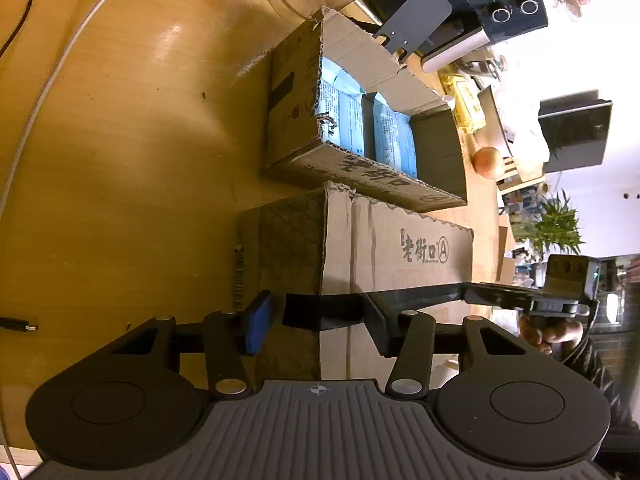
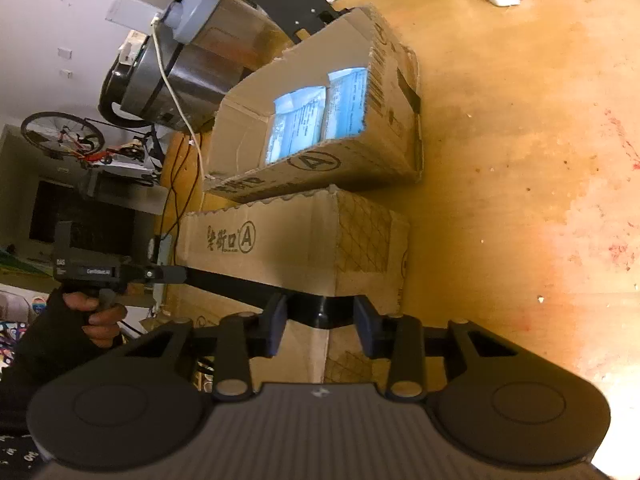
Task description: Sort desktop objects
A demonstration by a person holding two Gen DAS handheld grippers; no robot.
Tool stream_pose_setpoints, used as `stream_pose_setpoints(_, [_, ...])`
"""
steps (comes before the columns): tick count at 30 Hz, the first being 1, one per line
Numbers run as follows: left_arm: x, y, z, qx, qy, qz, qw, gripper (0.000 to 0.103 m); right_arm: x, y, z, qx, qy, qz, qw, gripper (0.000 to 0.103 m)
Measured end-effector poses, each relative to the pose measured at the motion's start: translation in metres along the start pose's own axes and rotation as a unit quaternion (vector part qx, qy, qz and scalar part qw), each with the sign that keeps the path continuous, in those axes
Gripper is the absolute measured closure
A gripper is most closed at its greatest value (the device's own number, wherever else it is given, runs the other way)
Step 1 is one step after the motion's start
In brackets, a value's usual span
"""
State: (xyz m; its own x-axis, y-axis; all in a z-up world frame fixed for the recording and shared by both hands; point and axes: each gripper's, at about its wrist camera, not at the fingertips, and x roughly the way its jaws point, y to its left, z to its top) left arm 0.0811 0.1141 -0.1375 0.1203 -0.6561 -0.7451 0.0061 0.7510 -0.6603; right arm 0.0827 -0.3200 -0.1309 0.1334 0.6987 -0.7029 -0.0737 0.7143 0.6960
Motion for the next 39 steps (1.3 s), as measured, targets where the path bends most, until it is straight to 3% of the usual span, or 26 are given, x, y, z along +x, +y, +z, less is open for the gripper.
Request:
stream_pose_setpoints(19, [-0.008,-0.016,-0.009,0.013,-0.006,0.018,0.9997,0.057,-0.004,0.003,-0.004,0.015,-0.002,-0.008,1.000,0.075])
stream_pose_setpoints(39, [-0.032,-0.057,-0.022,0.007,-0.018,0.013,0.9997,0.057,-0.056,0.029,-0.008,0.024,-0.021,0.000,1.000,0.075])
